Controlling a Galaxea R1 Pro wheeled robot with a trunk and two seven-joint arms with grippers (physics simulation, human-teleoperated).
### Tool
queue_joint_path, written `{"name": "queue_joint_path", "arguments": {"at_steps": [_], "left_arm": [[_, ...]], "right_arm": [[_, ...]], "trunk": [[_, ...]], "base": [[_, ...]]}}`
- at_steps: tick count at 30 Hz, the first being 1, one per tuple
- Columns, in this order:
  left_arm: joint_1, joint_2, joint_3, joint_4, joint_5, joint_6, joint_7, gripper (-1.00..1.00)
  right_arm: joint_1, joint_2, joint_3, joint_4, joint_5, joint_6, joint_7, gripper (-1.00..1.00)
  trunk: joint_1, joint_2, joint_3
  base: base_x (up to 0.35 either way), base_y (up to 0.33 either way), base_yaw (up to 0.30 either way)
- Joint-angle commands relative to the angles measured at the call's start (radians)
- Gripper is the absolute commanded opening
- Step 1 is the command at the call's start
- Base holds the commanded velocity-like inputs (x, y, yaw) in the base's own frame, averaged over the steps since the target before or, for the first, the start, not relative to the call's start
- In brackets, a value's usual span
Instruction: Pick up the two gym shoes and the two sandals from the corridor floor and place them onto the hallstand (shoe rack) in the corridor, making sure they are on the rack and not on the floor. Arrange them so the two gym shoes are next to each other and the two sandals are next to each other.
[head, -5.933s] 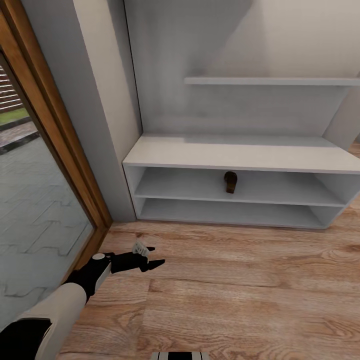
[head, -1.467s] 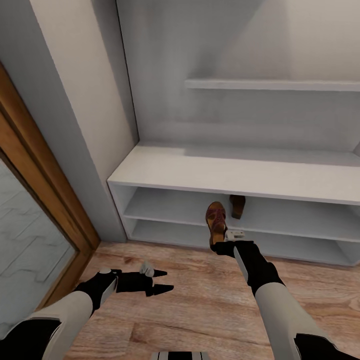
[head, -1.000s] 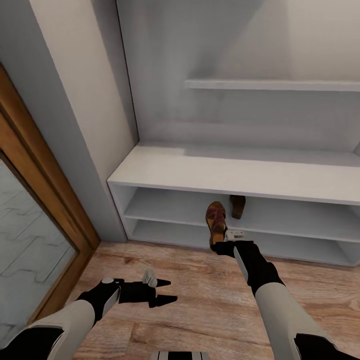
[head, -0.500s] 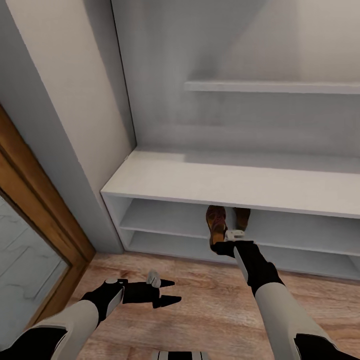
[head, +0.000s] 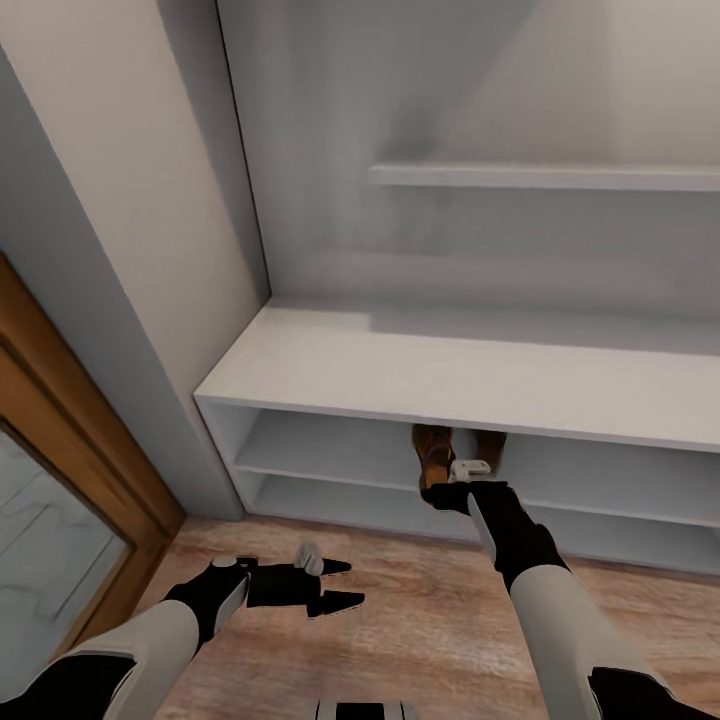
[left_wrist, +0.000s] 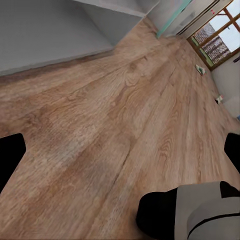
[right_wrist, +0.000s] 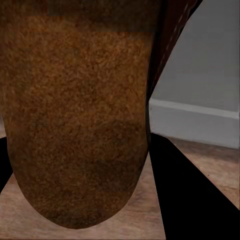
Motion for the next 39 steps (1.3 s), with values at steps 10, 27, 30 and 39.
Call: {"name": "queue_joint_path", "arguments": {"at_steps": [10,27,30,39], "left_arm": [[0.0,-0.002,-0.003,-0.001,-0.003,-0.01,0.0,1.0],[0.0,-0.012,-0.002,0.0,-0.003,-0.01,0.0,1.0],[0.0,-0.013,-0.002,0.0,-0.003,-0.01,0.0,1.0],[0.0,-0.013,-0.002,0.0,-0.003,-0.01,0.0,1.0]], "right_arm": [[0.0,0.001,-0.006,-0.002,0.008,0.005,0.007,-1.0],[0.0,0.002,-0.004,0.0,0.009,0.005,0.007,-1.0],[0.0,0.002,-0.004,-0.001,0.01,0.005,0.007,-1.0],[0.0,0.001,-0.004,-0.002,0.01,0.005,0.007,-1.0]], "trunk": [[0.0,0.0,-0.001],[0.0,0.0,-0.001],[0.0,0.0,-0.001],[0.0,0.0,-0.001]], "base": [[0.079,-0.001,0.0],[0.061,-0.046,0.0],[0.007,0.0,0.0],[0.152,-0.091,0.0]]}}
